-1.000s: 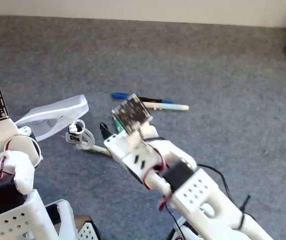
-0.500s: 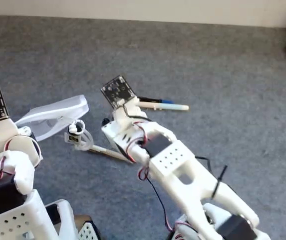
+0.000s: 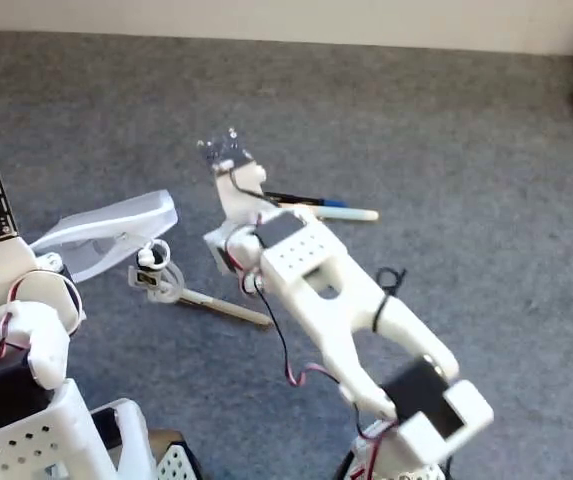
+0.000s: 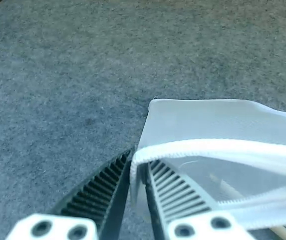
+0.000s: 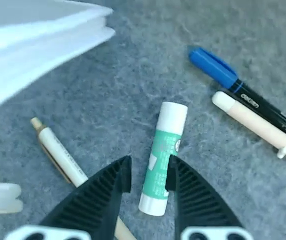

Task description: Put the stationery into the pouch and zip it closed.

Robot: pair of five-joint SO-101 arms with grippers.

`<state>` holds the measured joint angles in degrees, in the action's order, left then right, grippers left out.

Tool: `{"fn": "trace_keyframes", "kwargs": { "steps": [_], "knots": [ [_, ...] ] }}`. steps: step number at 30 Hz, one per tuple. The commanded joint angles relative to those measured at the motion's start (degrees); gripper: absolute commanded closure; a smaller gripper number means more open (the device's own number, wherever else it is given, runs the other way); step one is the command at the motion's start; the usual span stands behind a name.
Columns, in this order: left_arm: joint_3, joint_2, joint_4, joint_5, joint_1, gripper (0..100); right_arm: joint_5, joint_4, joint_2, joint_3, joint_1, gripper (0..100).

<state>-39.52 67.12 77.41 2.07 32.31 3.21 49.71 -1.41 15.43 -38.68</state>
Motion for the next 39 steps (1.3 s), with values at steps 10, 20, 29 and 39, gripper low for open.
{"fn": "trace_keyframes", "kwargs": {
  "steps": [10,20,29,39],
  "knots": [
    [1.63,0.04,-1.41,0.44,0.84,99,1.23,8.48,-16.92,-22.11,2.33,89.2],
    [1.63,0.04,-1.41,0.44,0.84,99,1.23,8.48,-24.22,-26.51,2.68,89.2],
    [1.63,0.04,-1.41,0.44,0.84,99,1.05,8.57,-29.32,-28.53,2.68,89.2],
    [1.63,0.04,-1.41,0.44,0.84,99,0.88,21.85,-29.76,-36.88,2.68,89.7]
  ]
}}
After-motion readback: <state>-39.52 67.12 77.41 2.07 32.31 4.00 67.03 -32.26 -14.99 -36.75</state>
